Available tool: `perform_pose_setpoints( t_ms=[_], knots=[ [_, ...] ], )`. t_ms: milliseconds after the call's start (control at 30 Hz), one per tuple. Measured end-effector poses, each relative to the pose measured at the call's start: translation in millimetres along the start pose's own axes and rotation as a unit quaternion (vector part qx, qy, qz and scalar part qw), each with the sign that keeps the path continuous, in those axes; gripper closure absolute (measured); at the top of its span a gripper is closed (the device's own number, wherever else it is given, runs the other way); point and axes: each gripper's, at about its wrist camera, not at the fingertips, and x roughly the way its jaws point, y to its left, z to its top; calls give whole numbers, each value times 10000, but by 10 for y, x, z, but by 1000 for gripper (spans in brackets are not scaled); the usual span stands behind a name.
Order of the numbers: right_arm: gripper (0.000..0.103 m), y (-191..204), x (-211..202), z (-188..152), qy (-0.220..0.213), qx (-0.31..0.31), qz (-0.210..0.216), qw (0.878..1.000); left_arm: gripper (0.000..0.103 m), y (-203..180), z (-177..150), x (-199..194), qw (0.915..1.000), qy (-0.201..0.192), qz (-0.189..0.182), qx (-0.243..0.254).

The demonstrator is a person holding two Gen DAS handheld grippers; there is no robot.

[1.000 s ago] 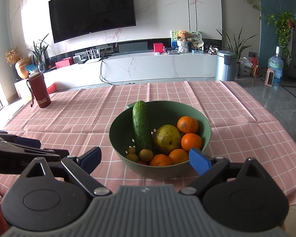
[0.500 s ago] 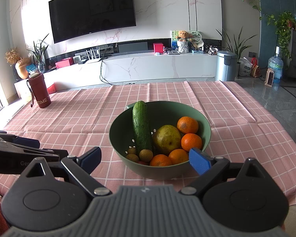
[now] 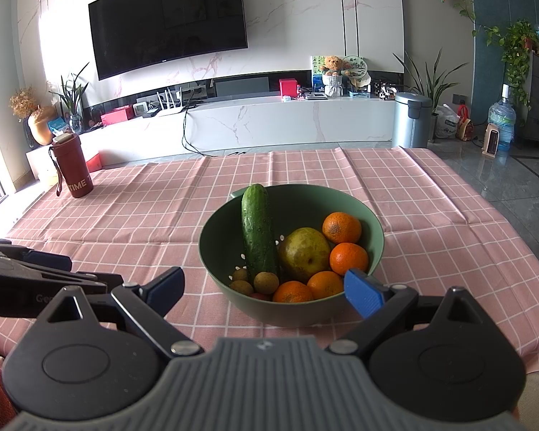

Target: Organize fruits

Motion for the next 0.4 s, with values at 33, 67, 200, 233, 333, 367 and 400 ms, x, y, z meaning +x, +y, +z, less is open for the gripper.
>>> perform_pose_setpoints(
  t_ms=[33, 67, 200, 233, 333, 367, 400],
  knots=[
    [11, 0, 0, 0, 0, 0, 0, 10000, 26, -8, 3, -4, 10000, -4, 4, 3],
    [11, 0, 0, -1, -1, 1, 0, 10000, 26, -9, 1, -6, 10000, -7, 4, 7],
    [11, -1, 1, -2, -2, 0, 0, 10000, 26, -18, -3, -12, 10000, -18, -6, 42],
    [11, -1, 1, -2, -3, -1, 0, 10000, 26, -19, -5, -14, 10000, -21, -10, 49],
    [11, -1, 2, -3, -2, -1, -1, 10000, 26, -15, -10, -22, 10000, -41, -33, 34],
    [11, -1, 2, -3, -2, -1, -1, 10000, 26, -13, -9, -22, 10000, -41, -38, 25],
    [11, -2, 3, -4, -2, -2, -2, 10000, 26, -10, -9, -23, 10000, -40, -46, 21]
  ],
)
